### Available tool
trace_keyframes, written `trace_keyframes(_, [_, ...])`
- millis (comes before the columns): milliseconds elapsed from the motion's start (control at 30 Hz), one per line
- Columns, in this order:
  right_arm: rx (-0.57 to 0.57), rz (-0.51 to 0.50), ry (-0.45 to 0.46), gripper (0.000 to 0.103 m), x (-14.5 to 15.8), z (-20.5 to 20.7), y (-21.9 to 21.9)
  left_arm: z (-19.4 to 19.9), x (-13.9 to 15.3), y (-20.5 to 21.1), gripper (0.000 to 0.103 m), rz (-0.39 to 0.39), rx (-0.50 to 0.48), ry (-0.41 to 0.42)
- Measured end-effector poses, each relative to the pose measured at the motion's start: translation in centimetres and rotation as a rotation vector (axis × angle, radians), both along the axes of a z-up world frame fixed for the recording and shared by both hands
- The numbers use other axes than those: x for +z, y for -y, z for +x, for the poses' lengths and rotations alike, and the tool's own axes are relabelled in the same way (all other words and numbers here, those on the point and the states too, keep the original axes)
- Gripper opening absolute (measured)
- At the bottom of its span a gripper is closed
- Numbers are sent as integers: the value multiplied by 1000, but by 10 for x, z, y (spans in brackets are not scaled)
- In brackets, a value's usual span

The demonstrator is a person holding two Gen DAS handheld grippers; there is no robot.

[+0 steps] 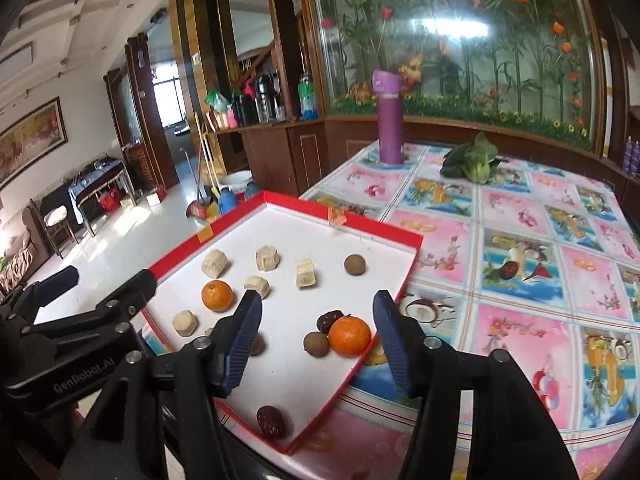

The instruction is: Organize fruits

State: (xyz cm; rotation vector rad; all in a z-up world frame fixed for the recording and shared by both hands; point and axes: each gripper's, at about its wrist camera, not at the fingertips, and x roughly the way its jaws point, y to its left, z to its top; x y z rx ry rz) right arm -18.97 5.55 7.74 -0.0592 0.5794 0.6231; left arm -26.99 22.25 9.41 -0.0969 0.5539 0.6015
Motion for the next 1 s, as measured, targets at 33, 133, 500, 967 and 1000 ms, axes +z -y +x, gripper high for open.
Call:
trace_keyframes(33, [-1, 1, 8, 68, 3, -3, 3, -5, 3, 4, 103, 28, 14, 10])
trace_keyframes(133, [-2, 23, 26, 75, 7, -15, 14, -20, 11, 14, 103, 48, -9, 26])
trace_keyframes(500, [-32, 14, 36, 79, 6, -51, 39, -61, 16, 43, 103, -41, -57, -34])
trace_keyframes(967, [-106, 63, 84, 80, 18, -74, 72, -86, 29, 82, 103, -4, -153, -9])
trace_keyframes(1000, [-108, 69, 85, 80, 19, -75, 73, -88, 30, 83, 103, -9, -154, -7])
